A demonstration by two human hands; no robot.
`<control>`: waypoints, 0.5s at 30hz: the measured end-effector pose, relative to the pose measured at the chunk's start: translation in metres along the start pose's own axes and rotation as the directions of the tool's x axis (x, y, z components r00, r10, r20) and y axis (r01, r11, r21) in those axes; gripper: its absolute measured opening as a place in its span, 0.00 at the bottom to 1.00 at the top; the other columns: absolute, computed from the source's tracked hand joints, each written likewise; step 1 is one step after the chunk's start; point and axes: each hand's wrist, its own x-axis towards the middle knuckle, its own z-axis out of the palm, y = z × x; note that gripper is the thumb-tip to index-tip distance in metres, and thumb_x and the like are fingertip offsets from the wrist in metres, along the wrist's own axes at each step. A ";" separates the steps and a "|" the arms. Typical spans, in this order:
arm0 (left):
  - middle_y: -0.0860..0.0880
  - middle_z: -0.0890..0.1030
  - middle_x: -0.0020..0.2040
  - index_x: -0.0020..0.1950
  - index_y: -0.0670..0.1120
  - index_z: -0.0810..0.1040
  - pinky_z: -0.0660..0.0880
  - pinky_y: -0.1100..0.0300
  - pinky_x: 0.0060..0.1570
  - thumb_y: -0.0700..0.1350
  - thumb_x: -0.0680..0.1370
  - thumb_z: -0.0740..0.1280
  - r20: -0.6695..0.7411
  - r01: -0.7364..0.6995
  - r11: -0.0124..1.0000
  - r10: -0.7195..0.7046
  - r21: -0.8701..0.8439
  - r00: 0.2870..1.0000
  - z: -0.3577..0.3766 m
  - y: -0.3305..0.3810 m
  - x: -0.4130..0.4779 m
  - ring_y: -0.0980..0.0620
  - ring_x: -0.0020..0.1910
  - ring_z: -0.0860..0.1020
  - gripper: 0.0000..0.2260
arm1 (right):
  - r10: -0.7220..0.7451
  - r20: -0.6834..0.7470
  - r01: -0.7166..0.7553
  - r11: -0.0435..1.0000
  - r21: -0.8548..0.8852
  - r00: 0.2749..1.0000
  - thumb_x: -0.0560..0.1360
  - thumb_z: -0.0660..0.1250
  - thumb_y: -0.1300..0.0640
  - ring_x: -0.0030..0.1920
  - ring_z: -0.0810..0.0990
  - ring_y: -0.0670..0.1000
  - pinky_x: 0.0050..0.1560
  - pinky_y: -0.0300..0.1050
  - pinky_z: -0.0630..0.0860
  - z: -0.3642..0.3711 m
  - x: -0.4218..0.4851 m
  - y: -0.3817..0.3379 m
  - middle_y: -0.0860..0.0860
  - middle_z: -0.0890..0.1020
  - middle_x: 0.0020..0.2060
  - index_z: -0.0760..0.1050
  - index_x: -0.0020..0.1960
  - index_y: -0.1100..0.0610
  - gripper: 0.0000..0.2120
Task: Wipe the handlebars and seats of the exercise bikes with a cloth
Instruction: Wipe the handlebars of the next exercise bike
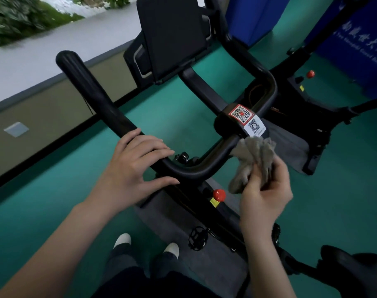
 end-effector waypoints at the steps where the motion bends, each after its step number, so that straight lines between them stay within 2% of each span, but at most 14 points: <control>1: 0.52 0.80 0.51 0.54 0.46 0.81 0.62 0.45 0.68 0.63 0.71 0.66 -0.001 0.004 1.000 -0.004 -0.006 1.000 0.000 0.000 0.000 0.53 0.56 0.76 0.23 | -0.087 0.040 0.089 0.995 -0.042 0.995 0.74 0.60 0.67 0.41 0.79 0.41 0.43 0.38 0.77 0.000 0.009 0.000 0.39 0.80 0.41 0.76 0.56 0.57 0.14; 3: 0.52 0.80 0.51 0.54 0.46 0.81 0.62 0.46 0.68 0.63 0.71 0.66 -0.003 0.008 1.000 -0.008 -0.014 1.000 0.000 0.001 0.000 0.54 0.56 0.75 0.23 | -0.166 0.175 0.192 0.971 -0.144 0.971 0.72 0.60 0.68 0.44 0.79 0.56 0.45 0.49 0.76 0.006 0.029 0.000 0.48 0.80 0.43 0.76 0.58 0.60 0.16; 4: 0.52 0.80 0.51 0.54 0.46 0.81 0.61 0.46 0.68 0.63 0.71 0.66 -0.004 0.010 1.000 -0.010 -0.017 1.000 0.000 0.001 0.000 0.54 0.56 0.75 0.23 | -0.199 0.252 0.255 0.942 -0.216 0.947 0.71 0.61 0.70 0.45 0.78 0.60 0.47 0.47 0.73 0.009 0.035 -0.002 0.50 0.79 0.44 0.76 0.58 0.61 0.17; 6: 0.52 0.80 0.51 0.55 0.46 0.81 0.61 0.46 0.69 0.63 0.71 0.66 -0.005 0.014 1.000 -0.014 -0.025 1.000 0.000 0.001 0.000 0.55 0.56 0.74 0.24 | -0.260 0.390 0.390 0.869 -0.304 0.883 0.68 0.63 0.75 0.48 0.78 0.62 0.50 0.43 0.71 0.013 0.040 -0.002 0.54 0.80 0.46 0.77 0.58 0.63 0.20; 8: 0.53 0.80 0.51 0.55 0.47 0.81 0.60 0.47 0.69 0.63 0.71 0.66 -0.006 0.018 0.999 -0.018 -0.034 1.000 0.001 0.000 0.000 0.56 0.57 0.74 0.24 | -0.252 0.515 0.429 0.865 -0.261 0.820 0.67 0.61 0.76 0.46 0.80 0.59 0.48 0.46 0.74 0.011 0.039 -0.005 0.55 0.81 0.46 0.77 0.57 0.61 0.22; 11: 0.53 0.80 0.51 0.55 0.47 0.81 0.59 0.49 0.70 0.63 0.71 0.66 -0.010 0.017 0.999 -0.017 -0.040 1.000 0.002 -0.001 0.000 0.56 0.57 0.74 0.23 | -0.167 0.684 0.353 0.925 -0.141 0.710 0.68 0.58 0.72 0.37 0.77 0.46 0.39 0.40 0.72 0.008 0.045 -0.011 0.43 0.78 0.37 0.76 0.56 0.55 0.22; 13: 0.53 0.80 0.51 0.55 0.47 0.81 0.59 0.49 0.69 0.63 0.71 0.67 -0.011 0.016 0.999 -0.016 -0.041 1.000 0.002 -0.001 0.000 0.56 0.56 0.74 0.23 | -0.162 0.691 0.339 0.932 -0.127 0.704 0.69 0.58 0.73 0.30 0.74 0.40 0.34 0.34 0.70 0.011 0.060 -0.018 0.41 0.76 0.32 0.76 0.55 0.54 0.21; 15: 0.53 0.80 0.51 0.55 0.47 0.81 0.59 0.50 0.69 0.63 0.71 0.67 -0.009 0.016 0.999 -0.016 -0.042 1.000 0.002 -0.002 0.000 0.56 0.57 0.74 0.23 | -0.181 0.704 0.422 0.888 -0.184 0.687 0.69 0.59 0.74 0.35 0.75 0.42 0.37 0.33 0.70 0.017 0.078 -0.025 0.46 0.79 0.36 0.77 0.55 0.56 0.21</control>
